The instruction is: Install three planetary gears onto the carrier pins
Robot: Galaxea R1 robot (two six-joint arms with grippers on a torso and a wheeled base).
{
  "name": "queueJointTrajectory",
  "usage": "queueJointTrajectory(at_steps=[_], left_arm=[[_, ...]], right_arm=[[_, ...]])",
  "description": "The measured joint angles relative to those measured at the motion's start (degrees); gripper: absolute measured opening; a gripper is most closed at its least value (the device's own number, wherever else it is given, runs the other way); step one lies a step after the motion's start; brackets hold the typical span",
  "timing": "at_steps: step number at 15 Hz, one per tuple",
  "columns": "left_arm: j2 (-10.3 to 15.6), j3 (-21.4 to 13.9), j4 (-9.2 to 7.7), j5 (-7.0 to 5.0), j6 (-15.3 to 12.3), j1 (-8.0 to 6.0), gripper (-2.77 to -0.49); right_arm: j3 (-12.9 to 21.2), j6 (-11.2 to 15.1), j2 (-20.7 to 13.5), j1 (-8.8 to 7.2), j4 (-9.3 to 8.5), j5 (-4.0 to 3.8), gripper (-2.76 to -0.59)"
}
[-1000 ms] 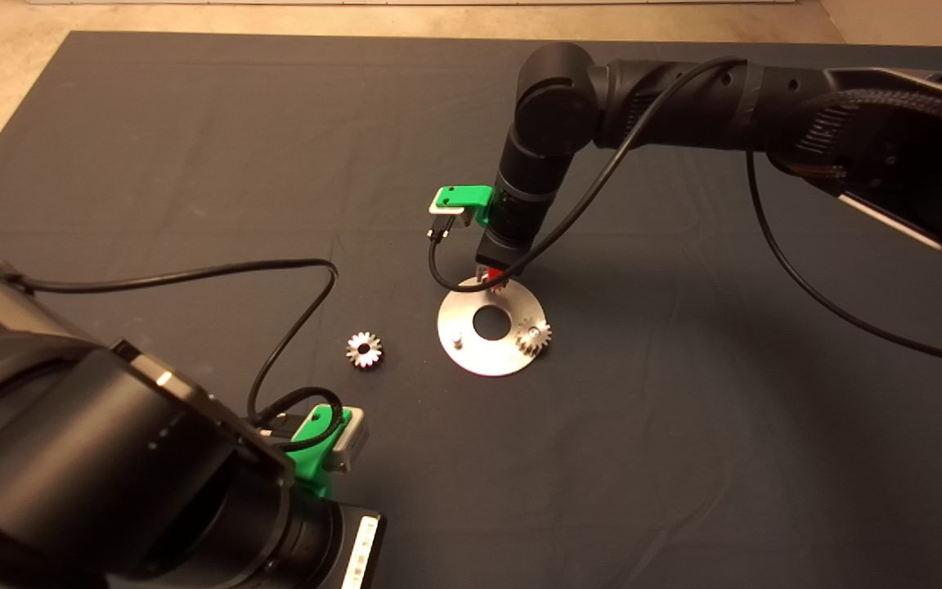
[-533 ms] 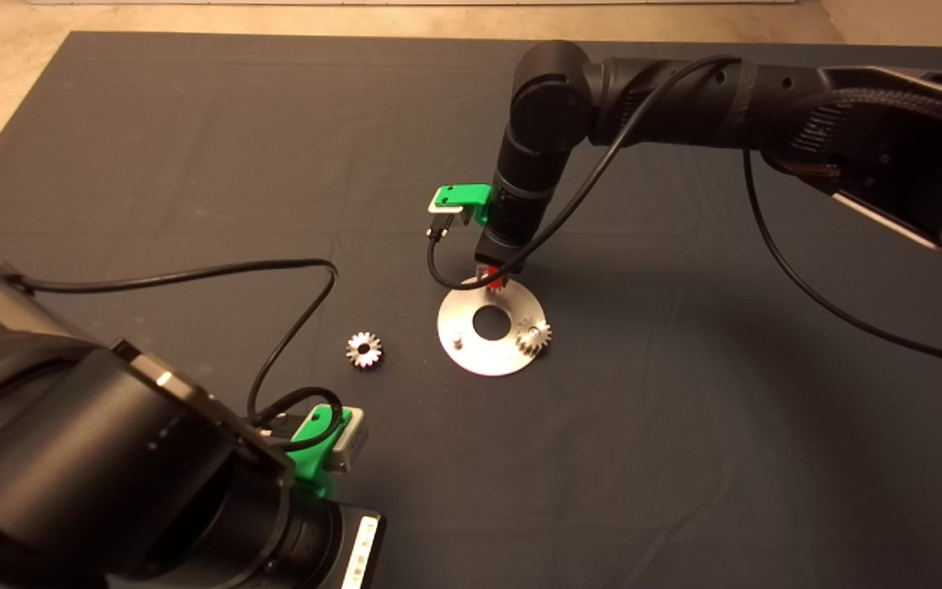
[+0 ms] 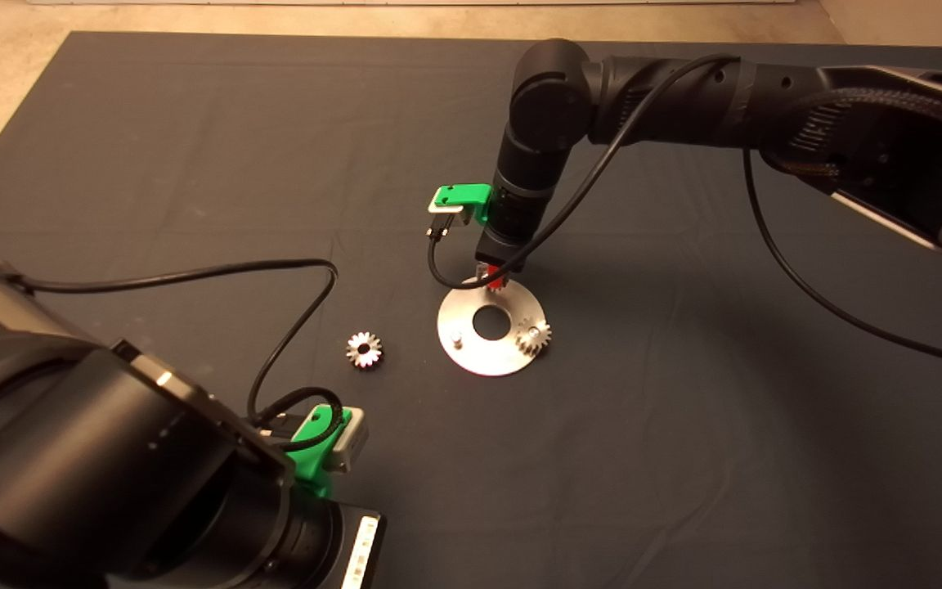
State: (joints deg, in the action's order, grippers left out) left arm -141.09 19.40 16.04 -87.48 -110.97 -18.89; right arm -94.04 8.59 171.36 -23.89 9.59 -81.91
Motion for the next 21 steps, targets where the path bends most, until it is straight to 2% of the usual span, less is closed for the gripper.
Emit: queueJointTrajectory(at_steps=[2, 15, 16, 17, 18, 21], left_arm=[[0.00, 0.00, 0.00, 0.02, 0.00, 0.01, -2.08], [0.00, 0.00, 0.00, 0.00, 0.00, 0.01, -2.08], [-0.02, 0.00, 0.00, 0.00, 0.00, 0.00, -2.08], [-0.02, 0.00, 0.00, 0.00, 0.00, -0.02, -2.08], [0.00, 0.00, 0.00, -0.04, 0.00, 0.01, -2.08], [0.00, 0.00, 0.02, 0.02, 0.02, 0.01, -2.08]], right_arm=[[-0.06, -0.22, 0.37, -0.05, 0.00, -0.39, -2.47], [-0.94, -0.41, 0.50, -0.06, -0.04, -0.41, -2.47], [-1.06, -0.46, 0.59, -0.06, -0.02, -0.19, -2.47], [-1.59, -0.50, 0.72, 0.75, 0.29, 0.83, -2.47], [-2.12, -0.50, 0.69, 2.26, 0.96, 1.18, -2.47], [-2.21, -0.61, 0.69, 2.31, 1.38, 1.49, -2.47]])
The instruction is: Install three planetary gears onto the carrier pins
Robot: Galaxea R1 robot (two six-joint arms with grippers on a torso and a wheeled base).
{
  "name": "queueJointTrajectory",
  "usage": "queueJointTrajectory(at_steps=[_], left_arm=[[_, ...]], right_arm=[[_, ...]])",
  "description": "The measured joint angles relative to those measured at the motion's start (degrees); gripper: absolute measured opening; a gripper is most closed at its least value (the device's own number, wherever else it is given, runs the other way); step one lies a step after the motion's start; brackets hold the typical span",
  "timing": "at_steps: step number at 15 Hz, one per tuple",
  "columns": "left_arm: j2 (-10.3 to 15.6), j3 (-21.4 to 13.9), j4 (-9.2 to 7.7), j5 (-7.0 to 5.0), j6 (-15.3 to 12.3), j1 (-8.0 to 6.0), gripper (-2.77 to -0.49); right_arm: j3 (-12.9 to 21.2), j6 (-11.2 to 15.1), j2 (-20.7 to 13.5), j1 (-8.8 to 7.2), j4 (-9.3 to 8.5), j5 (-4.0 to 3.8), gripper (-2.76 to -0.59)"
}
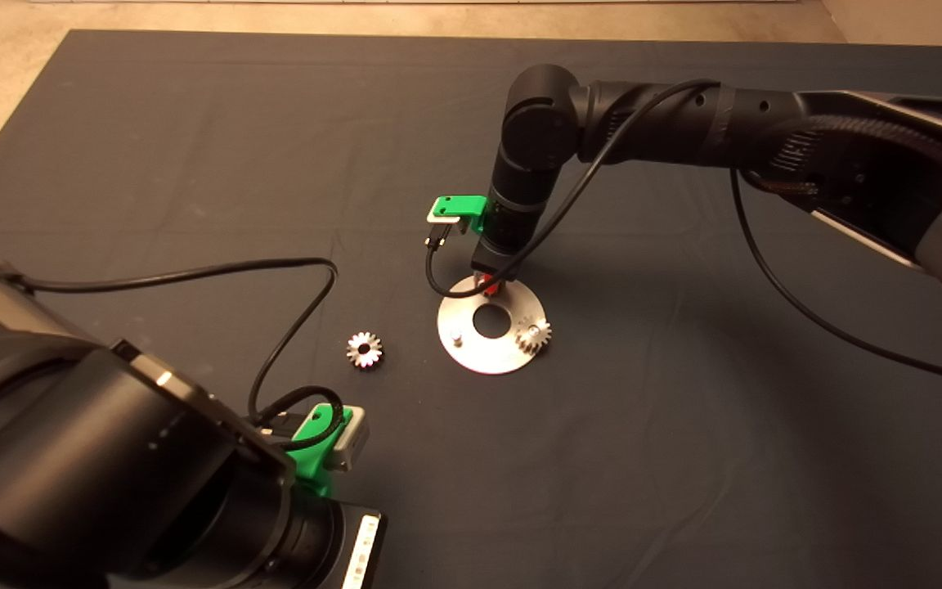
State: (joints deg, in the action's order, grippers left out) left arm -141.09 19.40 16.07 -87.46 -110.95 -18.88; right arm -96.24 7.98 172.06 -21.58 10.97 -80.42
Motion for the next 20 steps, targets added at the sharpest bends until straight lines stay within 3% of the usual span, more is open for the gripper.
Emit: queueJointTrajectory(at_steps=[20], left_arm=[[0.00, 0.00, -0.02, -0.02, 0.00, 0.00, -2.08]], right_arm=[[-1.00, -0.02, 0.02, -0.16, -0.30, -0.12, -2.46]])
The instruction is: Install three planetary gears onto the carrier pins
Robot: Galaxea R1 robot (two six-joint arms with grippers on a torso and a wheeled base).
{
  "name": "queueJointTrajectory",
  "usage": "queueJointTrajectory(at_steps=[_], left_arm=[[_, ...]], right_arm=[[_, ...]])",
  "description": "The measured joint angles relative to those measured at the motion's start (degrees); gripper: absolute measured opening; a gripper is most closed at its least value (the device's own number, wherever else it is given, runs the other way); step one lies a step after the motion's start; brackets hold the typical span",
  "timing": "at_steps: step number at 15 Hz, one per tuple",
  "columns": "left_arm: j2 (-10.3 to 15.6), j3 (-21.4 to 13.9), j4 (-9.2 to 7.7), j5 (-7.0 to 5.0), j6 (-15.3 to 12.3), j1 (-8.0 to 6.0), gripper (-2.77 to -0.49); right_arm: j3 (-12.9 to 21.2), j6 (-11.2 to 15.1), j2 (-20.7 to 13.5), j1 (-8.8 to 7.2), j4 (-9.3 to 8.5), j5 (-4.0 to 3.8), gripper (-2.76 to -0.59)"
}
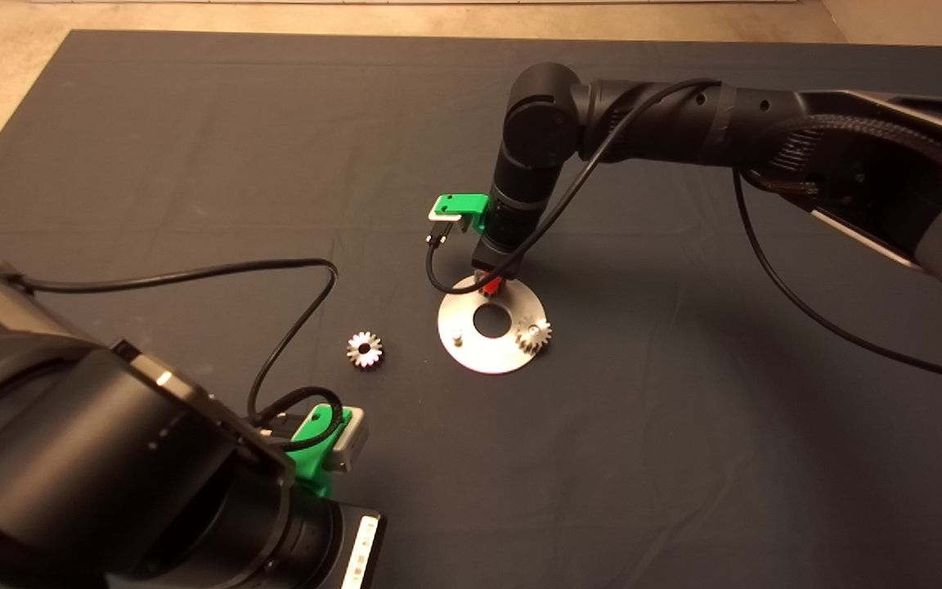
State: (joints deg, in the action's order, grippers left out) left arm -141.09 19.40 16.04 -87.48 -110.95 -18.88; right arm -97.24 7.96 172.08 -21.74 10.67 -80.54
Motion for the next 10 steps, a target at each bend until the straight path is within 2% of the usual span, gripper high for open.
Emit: queueJointTrajectory(at_steps=[5, 10], left_arm=[[0.00, 0.00, 0.00, 0.00, 0.00, -0.02, -2.08], [0.00, 0.00, 0.00, 0.00, 0.00, 0.00, -2.08]], right_arm=[[-0.07, -0.74, 0.00, -0.04, -0.45, -0.16, -2.43], [-0.11, -1.07, 0.00, -0.12, -0.92, -0.49, -2.28]])
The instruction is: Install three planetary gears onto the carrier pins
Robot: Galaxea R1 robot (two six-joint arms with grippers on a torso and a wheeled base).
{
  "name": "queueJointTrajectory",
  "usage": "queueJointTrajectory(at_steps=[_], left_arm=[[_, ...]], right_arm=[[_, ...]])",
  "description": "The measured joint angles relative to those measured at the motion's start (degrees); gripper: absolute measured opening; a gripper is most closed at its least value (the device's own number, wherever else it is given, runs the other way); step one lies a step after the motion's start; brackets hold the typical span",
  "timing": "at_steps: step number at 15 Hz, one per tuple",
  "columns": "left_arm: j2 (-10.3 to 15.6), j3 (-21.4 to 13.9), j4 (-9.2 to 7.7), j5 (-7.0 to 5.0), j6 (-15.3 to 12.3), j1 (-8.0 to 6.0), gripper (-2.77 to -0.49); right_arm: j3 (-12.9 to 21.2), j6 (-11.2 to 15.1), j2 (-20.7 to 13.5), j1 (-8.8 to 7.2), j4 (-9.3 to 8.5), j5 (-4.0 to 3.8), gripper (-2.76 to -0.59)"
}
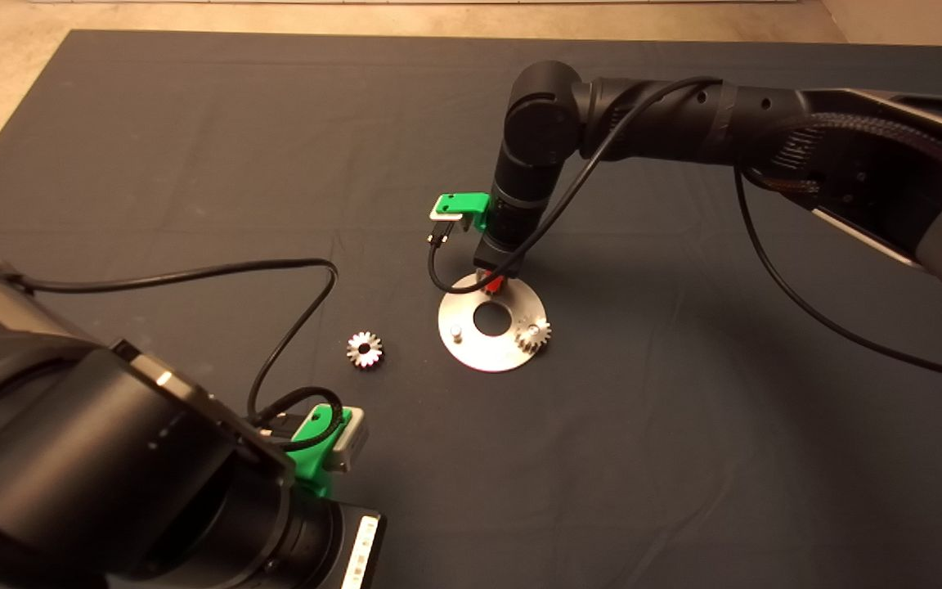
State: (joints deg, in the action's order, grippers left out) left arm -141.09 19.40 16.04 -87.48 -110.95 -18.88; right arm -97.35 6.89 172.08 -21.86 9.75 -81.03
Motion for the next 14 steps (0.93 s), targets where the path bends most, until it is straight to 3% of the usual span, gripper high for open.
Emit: queueJointTrajectory(at_steps=[3, 6, 12, 14], left_arm=[[0.00, 0.00, 0.00, 0.00, 0.00, -0.02, -2.08], [0.00, 0.00, 0.02, 0.00, 0.00, -0.01, -2.08], [0.00, 0.00, 0.00, 0.00, 0.00, 0.00, -2.08], [0.00, 0.00, 0.00, 0.00, 0.00, -0.02, -2.08]], right_arm=[[-0.05, -0.04, -0.02, -0.76, -0.71, -1.07, -2.17], [-0.11, -0.04, 0.00, -1.15, -0.80, -1.08, -2.17], [-0.11, -0.54, -0.04, -1.16, -2.38, -1.46, -1.88], [-0.13, -0.66, -0.04, -1.32, -5.47, -1.49, -1.80]])
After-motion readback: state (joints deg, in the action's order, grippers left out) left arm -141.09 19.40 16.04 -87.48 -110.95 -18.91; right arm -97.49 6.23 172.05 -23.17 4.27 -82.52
